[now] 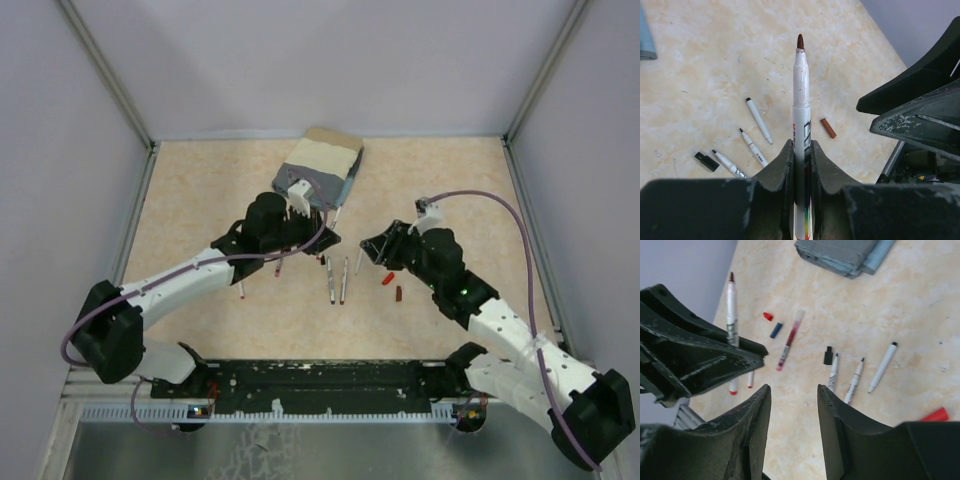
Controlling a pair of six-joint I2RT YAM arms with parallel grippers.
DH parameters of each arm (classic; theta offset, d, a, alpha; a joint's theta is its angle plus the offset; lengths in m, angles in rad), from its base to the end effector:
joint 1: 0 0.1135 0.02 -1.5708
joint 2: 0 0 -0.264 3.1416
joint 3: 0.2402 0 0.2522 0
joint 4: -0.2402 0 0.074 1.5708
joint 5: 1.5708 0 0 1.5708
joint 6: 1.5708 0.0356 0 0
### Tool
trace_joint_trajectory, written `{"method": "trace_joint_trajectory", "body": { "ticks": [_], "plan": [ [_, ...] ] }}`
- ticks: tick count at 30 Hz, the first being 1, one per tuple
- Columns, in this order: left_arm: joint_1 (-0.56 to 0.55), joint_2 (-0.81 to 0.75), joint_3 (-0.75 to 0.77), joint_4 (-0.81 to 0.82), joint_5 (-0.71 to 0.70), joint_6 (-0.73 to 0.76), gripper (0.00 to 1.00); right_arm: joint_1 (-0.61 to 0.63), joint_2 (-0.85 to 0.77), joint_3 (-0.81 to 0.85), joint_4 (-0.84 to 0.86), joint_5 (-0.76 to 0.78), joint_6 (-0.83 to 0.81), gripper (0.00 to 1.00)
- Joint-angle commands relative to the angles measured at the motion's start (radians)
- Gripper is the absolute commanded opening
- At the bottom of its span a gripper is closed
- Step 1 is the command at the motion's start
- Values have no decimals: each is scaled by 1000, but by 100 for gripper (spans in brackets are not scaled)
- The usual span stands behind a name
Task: Insert the pens into the pen caps
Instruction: Pick up the pen from the center of the board, then pick up the pen cap from the center of the board.
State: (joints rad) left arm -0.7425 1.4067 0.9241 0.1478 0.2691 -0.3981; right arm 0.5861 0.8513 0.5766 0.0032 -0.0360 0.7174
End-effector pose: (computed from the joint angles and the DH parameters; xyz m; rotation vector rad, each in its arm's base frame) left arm 0.2323 -0.2260 0.2778 0.5378 1.9573 -1.0057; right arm 0.1689 0.1137 0.2740 0.1013 1.9467 0.9261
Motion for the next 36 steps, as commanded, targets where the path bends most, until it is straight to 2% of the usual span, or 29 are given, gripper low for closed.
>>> {"method": "trace_joint_trajectory", "body": {
  "ticks": [1, 10, 20, 30, 36],
  "plan": [
    [25, -51, 27, -35, -21, 65, 0, -5, -38, 41, -103, 111, -61, 42],
    [70, -133, 29, -44, -38, 163, 0, -4, 55, 125, -302, 264, -35, 43],
    [78, -126, 101, -57, -6, 233, 0, -4, 201, 210, -462, 411, 32, 43],
    [83, -140, 61, -45, 32, 255, 0, -4, 388, 303, -569, 447, 103, 46],
    [83, -142, 59, -48, 39, 251, 0, -4, 518, 346, -583, 418, 117, 45]
  ]
}}
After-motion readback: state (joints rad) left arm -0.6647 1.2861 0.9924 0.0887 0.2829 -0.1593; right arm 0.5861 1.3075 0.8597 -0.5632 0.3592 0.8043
